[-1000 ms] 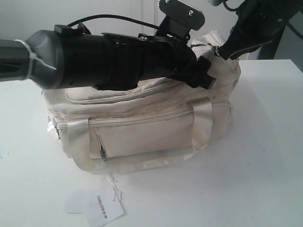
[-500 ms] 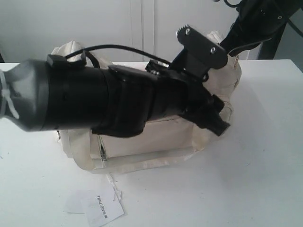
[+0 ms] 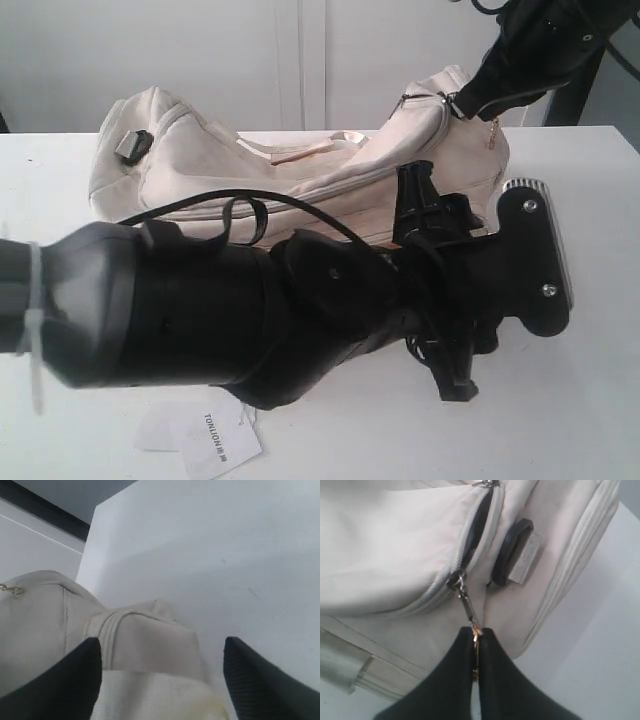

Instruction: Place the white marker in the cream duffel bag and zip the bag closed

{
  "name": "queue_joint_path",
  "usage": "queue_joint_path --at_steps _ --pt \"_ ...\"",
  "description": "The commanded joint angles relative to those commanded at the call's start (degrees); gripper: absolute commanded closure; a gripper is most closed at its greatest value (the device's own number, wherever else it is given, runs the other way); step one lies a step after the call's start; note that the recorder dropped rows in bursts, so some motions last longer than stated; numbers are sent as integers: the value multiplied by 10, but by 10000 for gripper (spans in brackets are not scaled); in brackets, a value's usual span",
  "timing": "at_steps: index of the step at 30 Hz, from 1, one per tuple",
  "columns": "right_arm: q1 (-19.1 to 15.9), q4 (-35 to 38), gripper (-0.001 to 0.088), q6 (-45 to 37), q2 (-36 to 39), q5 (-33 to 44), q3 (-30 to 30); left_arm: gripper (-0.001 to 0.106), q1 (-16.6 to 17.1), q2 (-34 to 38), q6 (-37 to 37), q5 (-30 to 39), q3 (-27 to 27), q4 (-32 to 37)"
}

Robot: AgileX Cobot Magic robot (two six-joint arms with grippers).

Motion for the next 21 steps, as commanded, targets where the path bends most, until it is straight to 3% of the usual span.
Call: queue_joint_path --at_steps 10,13,17,21 --pt "0 6 868 0 0 0 0 389 35 54 0 -2 -45 4" --pt "0 6 868 0 0 0 0 590 42 67 0 -11 -49 3" --pt "0 6 868 0 0 0 0 1016 41 72 0 -33 -49 0" --pt "0 6 868 0 0 -13 0 1053 35 73 0 -39 -49 -1"
